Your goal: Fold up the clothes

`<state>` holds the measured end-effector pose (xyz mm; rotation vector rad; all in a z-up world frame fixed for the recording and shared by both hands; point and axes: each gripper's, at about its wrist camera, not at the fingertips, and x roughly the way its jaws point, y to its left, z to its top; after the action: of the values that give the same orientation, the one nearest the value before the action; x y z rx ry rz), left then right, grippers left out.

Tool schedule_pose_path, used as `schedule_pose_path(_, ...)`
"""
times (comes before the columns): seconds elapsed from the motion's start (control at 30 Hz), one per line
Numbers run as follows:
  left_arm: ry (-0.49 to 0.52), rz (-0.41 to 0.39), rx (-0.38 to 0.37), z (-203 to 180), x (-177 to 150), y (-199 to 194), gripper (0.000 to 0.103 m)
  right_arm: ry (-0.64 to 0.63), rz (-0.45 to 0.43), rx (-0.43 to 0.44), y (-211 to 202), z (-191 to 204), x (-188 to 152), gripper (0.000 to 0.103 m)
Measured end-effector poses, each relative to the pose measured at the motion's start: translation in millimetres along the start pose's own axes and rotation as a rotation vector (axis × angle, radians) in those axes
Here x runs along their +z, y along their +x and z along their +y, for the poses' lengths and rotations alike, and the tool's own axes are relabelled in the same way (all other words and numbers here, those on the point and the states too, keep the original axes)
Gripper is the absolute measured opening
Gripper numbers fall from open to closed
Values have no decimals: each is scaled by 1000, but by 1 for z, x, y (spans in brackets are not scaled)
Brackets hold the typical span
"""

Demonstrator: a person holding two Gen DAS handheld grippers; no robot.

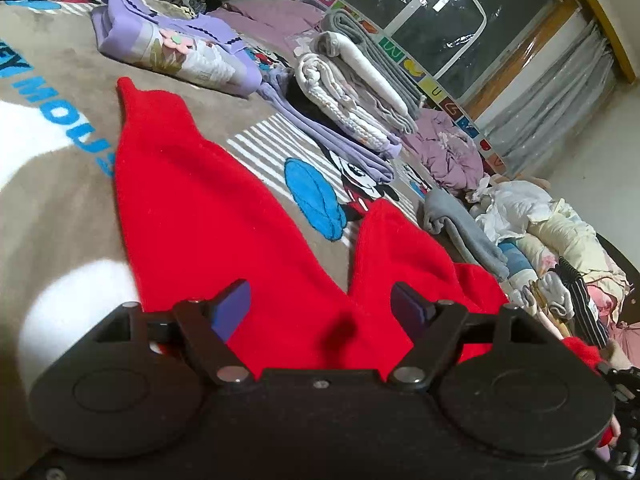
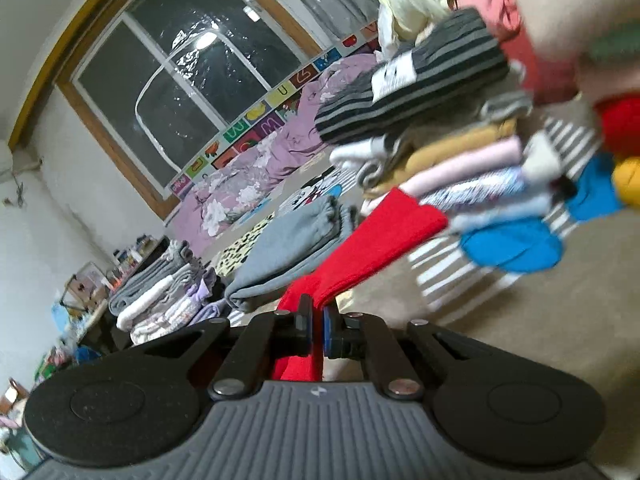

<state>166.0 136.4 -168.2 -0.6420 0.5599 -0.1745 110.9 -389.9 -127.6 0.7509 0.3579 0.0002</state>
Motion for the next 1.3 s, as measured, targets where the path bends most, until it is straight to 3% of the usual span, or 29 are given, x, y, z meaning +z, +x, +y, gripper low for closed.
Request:
schedule_pose_path(0.17,1,-2,7,-1,-1,-1,77,-26,6,-9,-30,-8,20,6)
schedule_pose_path(0.47,18,3,20,-3,-2,-1,77,120,25,-37,-45,-21,42,6)
schedule_pose_path(0.67,51,6,51,-9,-3,-1,77,119,133,-196,-10,-61,38,6)
schedule_pose_path(0.77,127,-11,94,-24,-4,-8,77,135,156,-247,10,-81,32,6)
schedule_pose_path(0.87,278,-70,90,-54,-8,-26,77,134,132,-242,17,-84,26,6)
schedule_pose_path(1.0,596,-122,-55,-119,-41,-46,77,133,132,-239,24,-87,24,6)
schedule_pose_path(1.17,1019,-92,-272,-195,-127,-53,77,132,146,-247,31,-93,26,6)
schedule_pose_path(1.23,1229,-90,-302,-216,-172,-51,75,133,151,-251,33,-95,23,6)
schedule_pose_path(1.3,1410,-85,-298,-229,-210,-46,64,135,153,-253,35,-97,21,6)
